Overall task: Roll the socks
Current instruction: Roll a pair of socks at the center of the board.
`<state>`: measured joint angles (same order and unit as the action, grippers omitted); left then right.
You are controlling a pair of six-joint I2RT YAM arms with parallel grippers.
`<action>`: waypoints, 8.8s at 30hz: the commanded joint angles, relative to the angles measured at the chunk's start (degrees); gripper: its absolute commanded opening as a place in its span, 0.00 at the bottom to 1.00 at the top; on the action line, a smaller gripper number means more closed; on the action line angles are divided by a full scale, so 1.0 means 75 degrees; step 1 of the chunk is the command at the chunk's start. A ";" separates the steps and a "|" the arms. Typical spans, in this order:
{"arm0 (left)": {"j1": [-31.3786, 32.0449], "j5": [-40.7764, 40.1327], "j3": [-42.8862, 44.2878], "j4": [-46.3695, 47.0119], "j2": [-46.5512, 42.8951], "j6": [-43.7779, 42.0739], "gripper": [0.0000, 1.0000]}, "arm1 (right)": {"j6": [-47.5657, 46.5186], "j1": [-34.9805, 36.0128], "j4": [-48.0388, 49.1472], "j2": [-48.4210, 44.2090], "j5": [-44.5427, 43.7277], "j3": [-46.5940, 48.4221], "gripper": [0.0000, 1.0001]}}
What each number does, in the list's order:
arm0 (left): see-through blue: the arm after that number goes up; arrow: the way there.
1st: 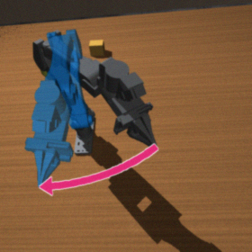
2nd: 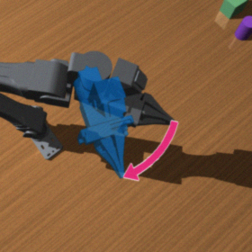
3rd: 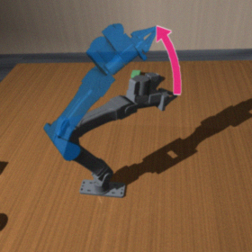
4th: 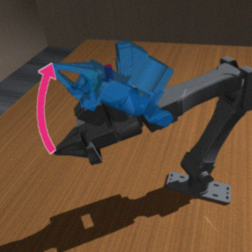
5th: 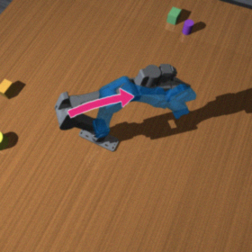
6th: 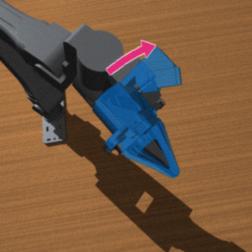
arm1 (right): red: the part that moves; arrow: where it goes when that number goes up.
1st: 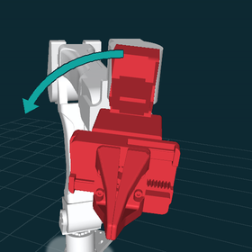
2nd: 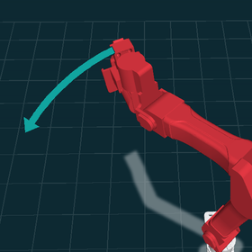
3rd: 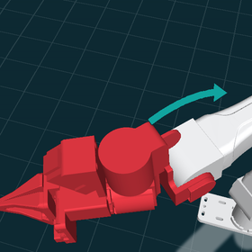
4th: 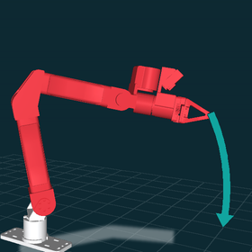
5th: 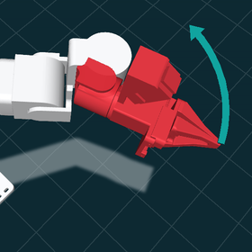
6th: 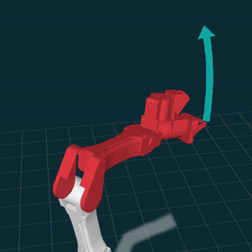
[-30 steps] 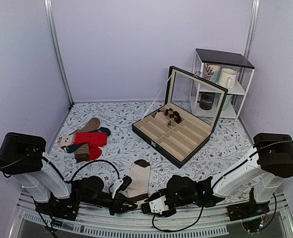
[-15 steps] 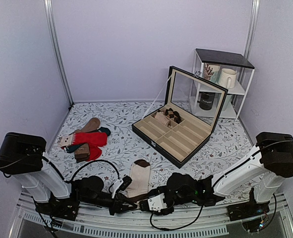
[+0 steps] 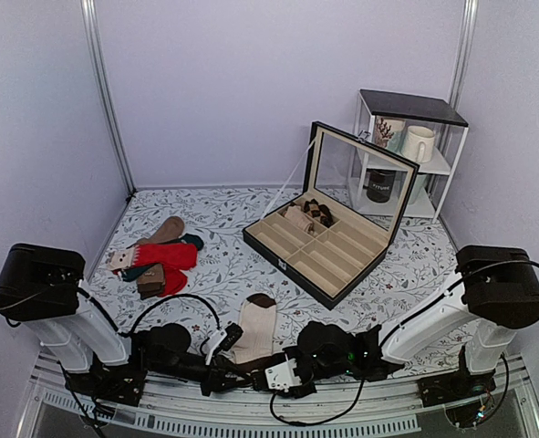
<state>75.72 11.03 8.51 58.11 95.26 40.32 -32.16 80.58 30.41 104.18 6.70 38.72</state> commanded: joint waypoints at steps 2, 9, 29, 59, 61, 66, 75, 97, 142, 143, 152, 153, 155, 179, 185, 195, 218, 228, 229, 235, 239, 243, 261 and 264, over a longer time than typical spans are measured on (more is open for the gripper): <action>-0.0032 0.0205 -0.0303 -0.1603 0.0374 -0.0073 0.00 | 0.0186 0.0008 -0.0234 0.0353 -0.0133 0.0191 0.41; -0.0032 0.0168 -0.0281 -0.1581 0.0307 -0.0134 0.00 | 0.0470 -0.0125 -0.1005 0.0588 -0.0095 0.0539 0.20; 0.0216 -0.2812 0.0038 -0.4463 -0.4749 -0.2481 0.47 | 0.2852 -0.2182 -0.6072 0.1362 0.3817 0.3093 0.08; 0.0790 -0.2725 0.0789 -0.1712 -0.0753 -0.4201 0.39 | 0.3579 -0.2376 -0.6637 0.2105 0.4303 0.3492 0.08; 0.0790 -0.2677 0.0775 -0.1645 -0.0689 -0.4133 0.34 | 0.3574 -0.2388 -0.6634 0.2126 0.4318 0.3486 0.08; 0.0790 -0.2615 0.0722 -0.1619 -0.0667 -0.4041 0.23 | 0.3584 -0.2389 -0.6633 0.2140 0.4304 0.3493 0.08; 0.0814 -0.2493 0.0661 -0.1603 -0.0303 -0.3764 0.37 | 0.3650 -0.2388 -0.6568 0.2216 0.4327 0.3490 0.08; 0.0643 -0.1679 0.0375 -0.2506 -0.0118 -0.1701 0.00 | 0.3943 -0.2396 -0.4048 -0.0087 0.3050 0.2455 0.36; -0.0127 0.0206 -0.0076 -0.1684 0.0728 -0.0263 0.00 | 0.0785 -0.0970 -0.0058 -0.0277 0.1282 -0.0292 0.46; -0.0124 0.0209 -0.0074 -0.1678 0.0739 -0.0264 0.00 | 0.0823 -0.0970 -0.0059 -0.0236 0.1290 -0.0307 0.46; -0.0147 0.0241 -0.0034 -0.1658 0.0800 -0.0304 0.00 | 0.1121 -0.0970 -0.0153 -0.0020 0.1474 -0.0291 0.33; -0.0156 0.0239 -0.0023 -0.1644 0.0816 -0.0297 0.00 | 0.1167 -0.0970 -0.0163 -0.0016 0.1458 -0.0272 0.31; -0.0164 0.0247 -0.0011 -0.1610 0.0854 -0.0311 0.00 | 0.1367 -0.0970 -0.0252 -0.0019 0.1455 -0.0192 0.23; 0.0933 -0.3136 0.0481 -0.3570 -0.3069 -0.3241 0.33 | 0.5077 -0.2346 -0.3405 0.1179 0.3832 0.1232 0.11; 0.1272 -0.3533 0.0528 -0.3225 -0.2183 -0.3281 0.37 | 0.5343 -0.2458 -0.4049 0.1425 0.4084 0.1559 0.10; 0.1634 -0.4679 0.0863 -0.2752 -0.1452 -0.3655 0.54 | 0.5327 -0.2482 -0.4242 0.1475 0.4087 0.1590 0.10; 0.1545 -0.3861 0.0651 -0.1548 -0.0602 -0.3816 0.22 | 0.5255 -0.2517 -0.4301 0.1552 0.4076 0.1617 0.10; 0.1233 -0.3371 0.1044 -0.2402 -0.0336 -0.3234 0.00 | 0.5261 -0.2518 -0.4320 0.1335 0.4024 0.1692 0.11; 0.1149 -0.3184 0.1115 -0.2672 -0.0354 -0.3052 0.00 | 0.5235 -0.2517 -0.4298 0.1211 0.3933 0.1684 0.13; 0.0610 -0.1894 0.1334 -0.4153 -0.0333 -0.1852 0.00 | 0.4875 -0.2521 -0.3535 0.0075 0.3057 0.1403 0.35; 0.0331 -0.1130 0.1279 -0.4518 -0.0170 -0.1328 0.00 | 0.4090 -0.2520 -0.1621 -0.0980 0.2668 0.0323 0.40; 0.0034 -0.0478 0.1073 -0.4344 0.0019 -0.0922 0.00 | 0.3037 -0.2291 -0.0018 -0.1673 0.2540 -0.0737 0.50; -0.0308 0.0147 0.0774 -0.3751 0.0505 -0.0576 0.00 | 0.0480 -0.1267 0.0098 -0.0795 0.1477 -0.0827 0.54; -0.0318 0.0169 0.0691 -0.3589 0.0530 -0.0543 0.00 | 0.0491 -0.1244 0.0218 -0.0582 0.1095 -0.0810 0.53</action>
<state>73.25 8.62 17.45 45.23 95.33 35.27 -27.20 70.87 31.57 97.06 19.07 31.59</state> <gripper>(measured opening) 0.040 0.532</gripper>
